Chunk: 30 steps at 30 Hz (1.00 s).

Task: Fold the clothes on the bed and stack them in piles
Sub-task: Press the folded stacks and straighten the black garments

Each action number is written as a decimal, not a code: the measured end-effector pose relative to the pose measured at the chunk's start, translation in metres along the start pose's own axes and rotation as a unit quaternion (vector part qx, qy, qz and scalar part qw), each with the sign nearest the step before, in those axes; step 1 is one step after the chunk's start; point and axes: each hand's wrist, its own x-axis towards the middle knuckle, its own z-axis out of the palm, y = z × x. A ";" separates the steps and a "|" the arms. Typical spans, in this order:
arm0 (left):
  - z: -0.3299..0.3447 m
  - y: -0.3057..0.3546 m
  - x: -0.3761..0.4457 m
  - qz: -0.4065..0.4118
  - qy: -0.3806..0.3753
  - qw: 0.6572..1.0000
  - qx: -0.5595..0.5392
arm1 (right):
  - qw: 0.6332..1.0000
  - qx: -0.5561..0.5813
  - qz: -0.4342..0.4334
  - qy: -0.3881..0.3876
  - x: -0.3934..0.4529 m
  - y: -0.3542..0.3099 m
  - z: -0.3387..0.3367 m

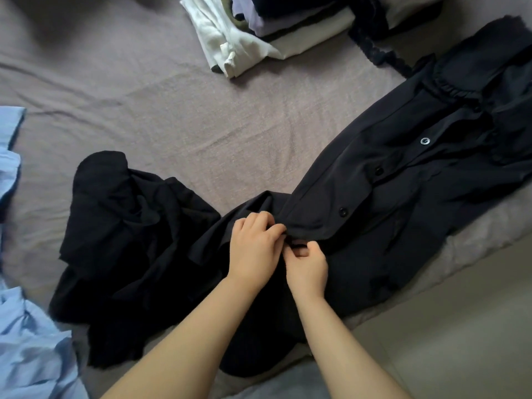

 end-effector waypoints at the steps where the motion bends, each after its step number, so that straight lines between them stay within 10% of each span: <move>1: 0.000 0.001 0.004 -0.014 -0.010 1.000 -0.020 | 1.000 -0.010 0.010 0.013 0.000 -0.002 0.005; 5: -0.001 -0.001 0.004 -0.077 -0.065 0.988 -0.116 | 1.000 0.004 0.020 0.024 -0.002 0.002 0.012; 14: 0.006 0.000 0.000 0.062 -0.045 0.996 -0.034 | 0.980 0.190 0.041 0.043 -0.024 0.016 -0.027; 30: -0.046 0.019 -0.014 -0.180 -0.103 0.942 -0.263 | 0.979 0.180 0.027 -0.090 -0.048 -0.020 -0.040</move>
